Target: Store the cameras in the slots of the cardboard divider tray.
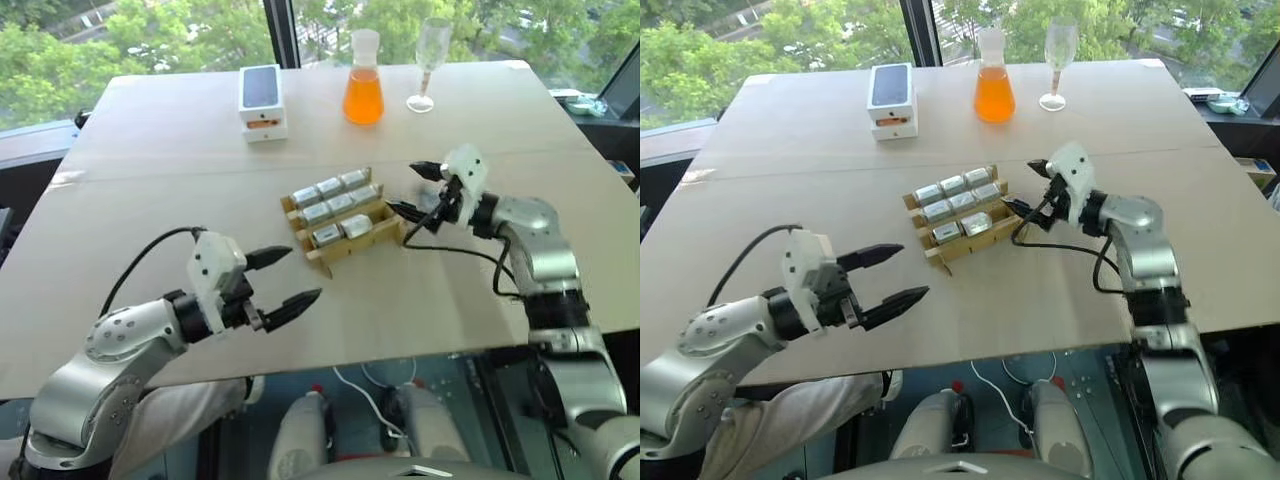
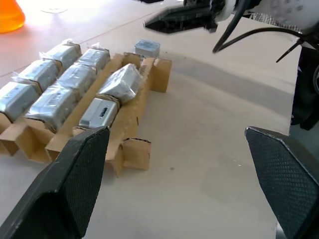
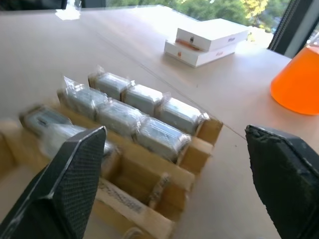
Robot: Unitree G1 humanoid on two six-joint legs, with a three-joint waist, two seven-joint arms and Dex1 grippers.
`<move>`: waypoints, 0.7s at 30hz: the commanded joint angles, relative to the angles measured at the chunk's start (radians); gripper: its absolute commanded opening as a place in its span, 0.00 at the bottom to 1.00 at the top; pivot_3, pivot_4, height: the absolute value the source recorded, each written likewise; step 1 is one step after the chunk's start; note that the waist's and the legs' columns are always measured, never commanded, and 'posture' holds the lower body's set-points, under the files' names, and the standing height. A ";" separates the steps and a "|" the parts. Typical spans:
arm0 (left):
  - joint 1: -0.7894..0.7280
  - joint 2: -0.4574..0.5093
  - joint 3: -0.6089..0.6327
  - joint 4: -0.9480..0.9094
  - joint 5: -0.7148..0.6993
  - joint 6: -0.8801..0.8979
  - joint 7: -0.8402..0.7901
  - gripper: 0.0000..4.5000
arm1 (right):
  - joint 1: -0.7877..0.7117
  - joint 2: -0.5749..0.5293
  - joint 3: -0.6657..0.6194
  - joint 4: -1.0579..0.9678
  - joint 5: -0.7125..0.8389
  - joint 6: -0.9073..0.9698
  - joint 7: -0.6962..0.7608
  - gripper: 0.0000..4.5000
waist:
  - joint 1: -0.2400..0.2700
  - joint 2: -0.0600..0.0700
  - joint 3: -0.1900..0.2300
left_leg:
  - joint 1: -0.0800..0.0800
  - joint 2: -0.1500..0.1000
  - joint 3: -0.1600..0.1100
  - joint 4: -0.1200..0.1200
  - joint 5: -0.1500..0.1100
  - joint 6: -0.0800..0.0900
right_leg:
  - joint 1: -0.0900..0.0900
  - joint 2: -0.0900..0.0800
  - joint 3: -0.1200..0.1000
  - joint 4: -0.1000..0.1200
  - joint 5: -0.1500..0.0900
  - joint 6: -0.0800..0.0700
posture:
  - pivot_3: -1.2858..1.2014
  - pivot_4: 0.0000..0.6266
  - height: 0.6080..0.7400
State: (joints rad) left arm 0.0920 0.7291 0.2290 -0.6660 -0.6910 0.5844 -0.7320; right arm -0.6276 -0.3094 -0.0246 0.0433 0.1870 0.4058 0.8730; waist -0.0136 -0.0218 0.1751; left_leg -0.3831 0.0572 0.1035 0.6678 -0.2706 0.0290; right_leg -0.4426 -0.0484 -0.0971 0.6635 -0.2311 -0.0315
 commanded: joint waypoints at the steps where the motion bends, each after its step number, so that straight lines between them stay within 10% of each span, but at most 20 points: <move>1: -0.013 -0.017 -0.004 0.003 0.019 -0.031 0.014 1.00 | 0.062 -0.014 0.012 -0.273 0.047 0.219 -0.103 0.99 | 0.003 0.000 0.000 | 0.000 0.000 0.000 0.000 0.000 0.000 | 0.000 0.000 0.000 0.000 0.000 0.000 | 0.52 0.24 1.00; 5: -0.028 -0.034 -0.017 0.010 0.028 -0.037 0.022 1.00 | 0.098 0.011 -0.007 -0.400 0.104 0.439 -0.212 0.99 | 0.004 0.000 0.000 | 0.000 -0.001 0.000 0.000 -0.002 0.004 | 0.000 0.001 0.000 0.000 0.000 0.001 | 0.52 0.24 1.00; 12: -0.030 -0.037 -0.023 0.018 0.035 -0.041 0.016 1.00 | 0.098 -0.277 0.272 -0.419 -0.188 0.018 -0.112 0.99 | 0.003 -0.001 -0.001 | -0.002 -0.001 0.000 0.001 -0.002 0.004 | -0.001 0.002 0.000 -0.002 -0.003 0.004 | 0.52 0.24 1.00; 21: -0.048 -0.036 -0.032 0.027 0.041 -0.042 0.012 1.00 | -0.045 -0.301 0.454 -0.263 -0.397 -0.289 -0.057 0.99 | 0.003 -0.002 0.000 | -0.001 0.001 0.000 0.001 -0.002 0.003 | -0.002 0.005 0.001 -0.001 -0.003 0.005 | 0.52 0.24 1.00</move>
State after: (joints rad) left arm 0.0505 0.6916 0.1885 -0.6215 -0.6507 0.5598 -0.7157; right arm -0.6482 -0.6160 0.4201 -0.2222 -0.1792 0.1646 0.8090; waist -0.0109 -0.0234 0.1746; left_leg -0.3840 0.0581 0.1039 0.6686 -0.2721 0.0319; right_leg -0.4442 -0.0437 -0.0961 0.6625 -0.2338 -0.0269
